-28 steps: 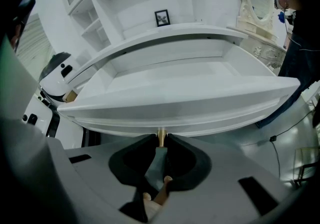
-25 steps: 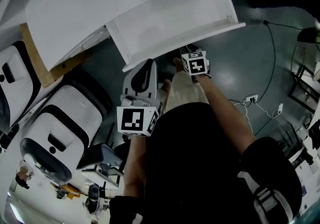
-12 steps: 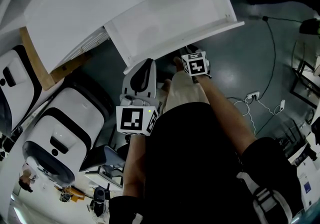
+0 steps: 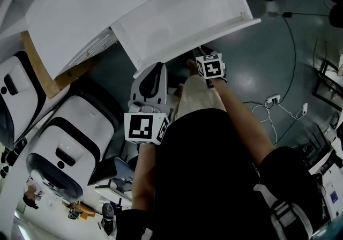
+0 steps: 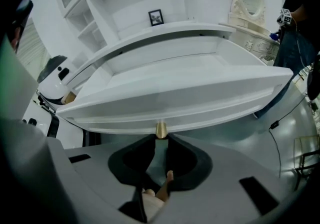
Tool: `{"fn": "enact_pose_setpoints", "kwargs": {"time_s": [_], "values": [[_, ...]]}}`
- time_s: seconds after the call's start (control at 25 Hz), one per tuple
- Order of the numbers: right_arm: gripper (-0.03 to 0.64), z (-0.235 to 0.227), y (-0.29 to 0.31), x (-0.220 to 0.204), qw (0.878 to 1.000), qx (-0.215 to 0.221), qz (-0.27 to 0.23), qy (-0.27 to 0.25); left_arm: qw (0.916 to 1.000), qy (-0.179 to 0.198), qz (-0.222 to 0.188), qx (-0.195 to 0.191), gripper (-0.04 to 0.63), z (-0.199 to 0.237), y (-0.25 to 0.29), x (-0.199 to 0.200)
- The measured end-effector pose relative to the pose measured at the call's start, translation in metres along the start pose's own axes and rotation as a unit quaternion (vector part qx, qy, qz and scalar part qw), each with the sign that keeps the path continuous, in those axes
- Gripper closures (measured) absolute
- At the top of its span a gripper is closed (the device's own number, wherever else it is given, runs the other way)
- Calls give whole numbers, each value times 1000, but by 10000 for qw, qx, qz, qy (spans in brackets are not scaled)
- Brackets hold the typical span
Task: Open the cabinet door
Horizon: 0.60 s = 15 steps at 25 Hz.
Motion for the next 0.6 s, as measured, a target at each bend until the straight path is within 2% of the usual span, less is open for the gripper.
{"fn": "enact_pose_setpoints", "kwargs": {"time_s": [0.08, 0.16, 0.32, 0.6], "values": [[516, -1, -5, -5, 9999, -38, 92, -39, 10000, 25, -9, -54, 563, -2, -2, 0], [584, -5, -11, -11, 9997, -136, 172, -64, 9999, 43, -22, -97, 563, -4, -5, 1], [588, -10, -24, -12, 9999, -142, 80, 22, 9998, 80, -46, -153, 563, -7, -7, 4], [590, -7, -57, 9, 9998, -54, -178, -117, 9996, 112, -144, -212, 563, -12, -10, 13]]}}
Point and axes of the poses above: the fingertips, and each gripper's own axes: y forward along the fingers, z to its left, x out of its top, the point moved 2 cm from there along -y, backward along the fingers, and after that the axes turned 11 degrees about -z, right-handed, at the moved point
